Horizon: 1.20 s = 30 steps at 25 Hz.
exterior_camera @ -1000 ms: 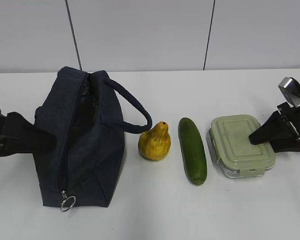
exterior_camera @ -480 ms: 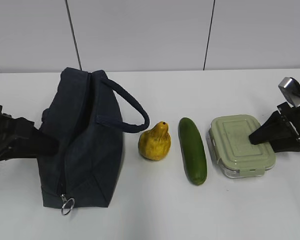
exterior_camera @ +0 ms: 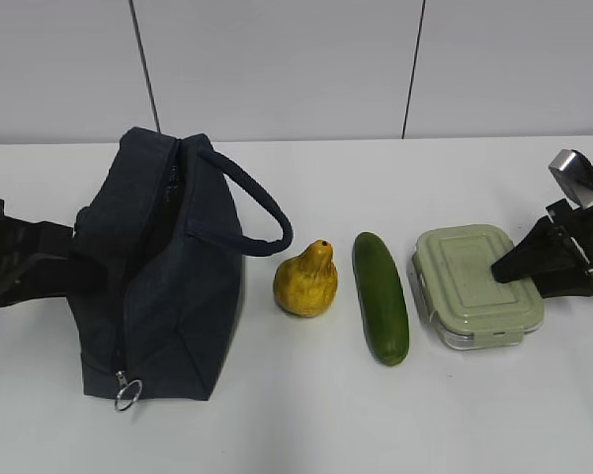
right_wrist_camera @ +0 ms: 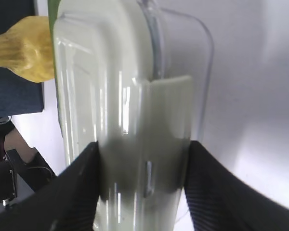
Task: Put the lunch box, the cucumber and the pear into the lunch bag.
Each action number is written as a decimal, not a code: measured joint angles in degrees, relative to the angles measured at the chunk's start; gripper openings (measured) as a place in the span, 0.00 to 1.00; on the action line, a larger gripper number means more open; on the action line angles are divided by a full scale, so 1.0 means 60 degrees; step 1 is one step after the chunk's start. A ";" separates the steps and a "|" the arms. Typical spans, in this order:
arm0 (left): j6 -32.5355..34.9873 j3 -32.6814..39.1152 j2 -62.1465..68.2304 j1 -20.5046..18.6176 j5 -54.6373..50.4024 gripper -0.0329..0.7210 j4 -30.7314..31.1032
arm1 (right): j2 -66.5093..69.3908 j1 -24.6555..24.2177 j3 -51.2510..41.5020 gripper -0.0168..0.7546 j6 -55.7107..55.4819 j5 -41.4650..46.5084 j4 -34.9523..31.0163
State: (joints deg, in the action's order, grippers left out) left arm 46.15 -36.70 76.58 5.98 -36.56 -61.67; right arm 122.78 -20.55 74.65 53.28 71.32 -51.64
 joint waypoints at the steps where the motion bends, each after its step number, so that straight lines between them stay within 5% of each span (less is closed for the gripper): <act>1: 0.0053 0.0000 0.0000 0.0000 0.0000 0.05 -0.0034 | 0.0000 0.0000 0.0000 0.53 -0.0052 0.0000 0.0015; 30: 0.2825 0.0000 0.1618 0.0000 -0.1517 0.05 -0.3887 | -0.0669 0.0000 0.0000 0.53 -0.0204 -0.0692 0.0151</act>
State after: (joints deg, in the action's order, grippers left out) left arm 63.10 -36.70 86.29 5.98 -45.66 -84.99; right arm 118.77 -20.55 74.65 52.06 67.17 -50.73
